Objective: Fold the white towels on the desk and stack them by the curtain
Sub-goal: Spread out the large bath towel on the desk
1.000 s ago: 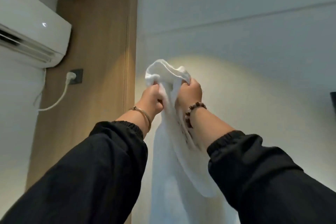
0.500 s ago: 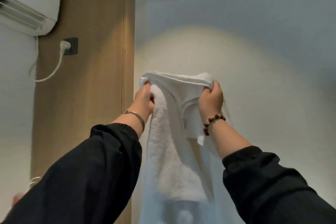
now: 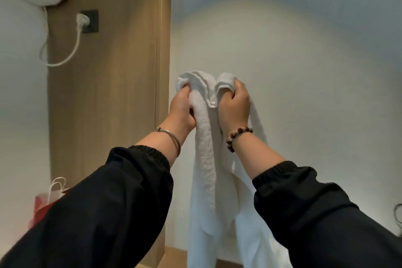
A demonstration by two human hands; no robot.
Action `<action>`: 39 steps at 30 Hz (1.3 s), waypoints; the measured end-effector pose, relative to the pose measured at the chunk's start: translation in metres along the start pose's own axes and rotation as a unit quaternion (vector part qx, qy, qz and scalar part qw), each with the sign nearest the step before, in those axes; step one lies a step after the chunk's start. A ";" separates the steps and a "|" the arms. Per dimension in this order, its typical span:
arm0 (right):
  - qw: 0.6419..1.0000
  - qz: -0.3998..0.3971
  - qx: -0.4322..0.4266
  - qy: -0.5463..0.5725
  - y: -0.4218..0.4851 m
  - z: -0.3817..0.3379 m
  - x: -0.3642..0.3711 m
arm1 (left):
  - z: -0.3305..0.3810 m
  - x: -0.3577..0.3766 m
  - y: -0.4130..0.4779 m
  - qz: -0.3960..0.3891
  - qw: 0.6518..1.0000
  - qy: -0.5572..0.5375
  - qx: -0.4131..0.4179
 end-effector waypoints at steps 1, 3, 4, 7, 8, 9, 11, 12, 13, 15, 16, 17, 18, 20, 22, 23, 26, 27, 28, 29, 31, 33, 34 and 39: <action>1.000 0.008 -0.020 -0.003 -0.006 -0.015 0.008 | 0.015 -0.002 -0.008 -0.009 1.000 -0.004 0.006; 0.997 0.031 -0.064 -0.006 -0.018 -0.052 0.024 | 0.050 -0.002 -0.029 -0.026 0.999 -0.005 0.023; 0.995 0.046 -0.086 -0.005 -0.025 -0.072 0.032 | 0.067 -0.002 -0.040 -0.033 0.999 -0.006 0.031; 0.989 0.084 -0.124 0.007 -0.048 -0.136 0.049 | 0.117 0.005 -0.080 -0.064 0.997 -0.001 0.047; 0.988 0.085 -0.130 0.013 -0.053 -0.157 0.054 | 0.133 0.006 -0.094 -0.070 0.996 -0.007 0.056; 0.987 0.083 -0.136 0.016 -0.058 -0.177 0.059 | 0.149 0.006 -0.107 -0.073 0.995 -0.015 0.066; 0.985 0.089 -0.146 0.022 -0.064 -0.212 0.067 | 0.179 0.004 -0.131 -0.090 0.992 -0.039 0.080; 0.983 0.097 -0.152 0.022 -0.066 -0.228 0.070 | 0.193 0.004 -0.141 -0.104 0.990 -0.054 0.081; 0.982 0.106 -0.156 0.015 -0.068 -0.242 0.073 | 0.203 0.004 -0.150 -0.112 0.989 -0.064 0.079; 0.981 0.112 -0.156 -0.013 -0.074 -0.257 0.075 | 0.212 0.001 -0.163 -0.096 0.992 -0.044 0.069; 0.983 0.105 -0.145 -0.030 -0.078 -0.257 0.076 | 0.209 -0.004 -0.168 -0.079 0.995 -0.027 0.056; 0.987 0.093 -0.122 -0.047 -0.084 -0.252 0.075 | 0.200 -0.010 -0.173 -0.071 0.997 -0.024 0.031; 0.991 0.077 -0.089 -0.060 -0.091 -0.242 0.074 | 0.188 -0.018 -0.178 -0.067 0.997 -0.035 -0.001; 0.995 0.054 -0.008 -0.086 -0.114 -0.209 0.071 | 0.151 -0.039 -0.187 -0.049 0.996 -0.047 -0.058; 0.990 0.053 0.066 -0.114 -0.145 -0.174 0.066 | 0.111 -0.064 -0.195 -0.026 0.994 -0.029 -0.101; 0.986 0.059 0.092 -0.128 -0.161 -0.158 0.061 | 0.091 -0.077 -0.199 -0.018 0.993 -0.010 -0.120; 0.967 0.089 0.132 -0.198 -0.205 -0.121 0.043 | 0.045 -0.117 -0.210 -0.004 0.980 0.107 -0.165; 0.961 0.089 0.147 -0.218 -0.218 -0.111 0.036 | 0.030 -0.132 -0.215 -0.007 0.968 0.171 -0.184; 0.952 0.081 0.173 -0.238 -0.231 -0.099 0.028 | 0.015 -0.145 -0.222 -0.019 0.949 0.238 -0.207; 0.942 0.069 0.204 -0.258 -0.244 -0.087 0.020 | -0.002 -0.156 -0.230 -0.038 0.928 0.293 -0.227; 0.915 0.034 0.271 -0.298 -0.273 -0.061 0.005 | -0.034 -0.170 -0.250 -0.087 0.901 0.347 -0.244; 0.887 -0.017 0.315 -0.338 -0.302 -0.035 -0.007 | -0.065 -0.182 -0.263 -0.152 0.854 0.456 -0.199; 0.869 -0.056 0.320 -0.373 -0.317 -0.023 -0.014 | -0.079 -0.188 -0.267 -0.197 0.799 0.543 -0.166; 0.714 -0.290 0.246 -0.588 -0.377 0.024 -0.035 | -0.136 -0.232 -0.290 -0.350 0.527 0.763 -0.134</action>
Point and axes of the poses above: each hand's wrist, its own y-axis towards the middle knuckle, its own x-axis out of the palm, z = x × y, the point moved 2 cm from there along y, towards the middle knuckle, and after that the axes turned 7 degrees about -z, right-handed, at the moved point
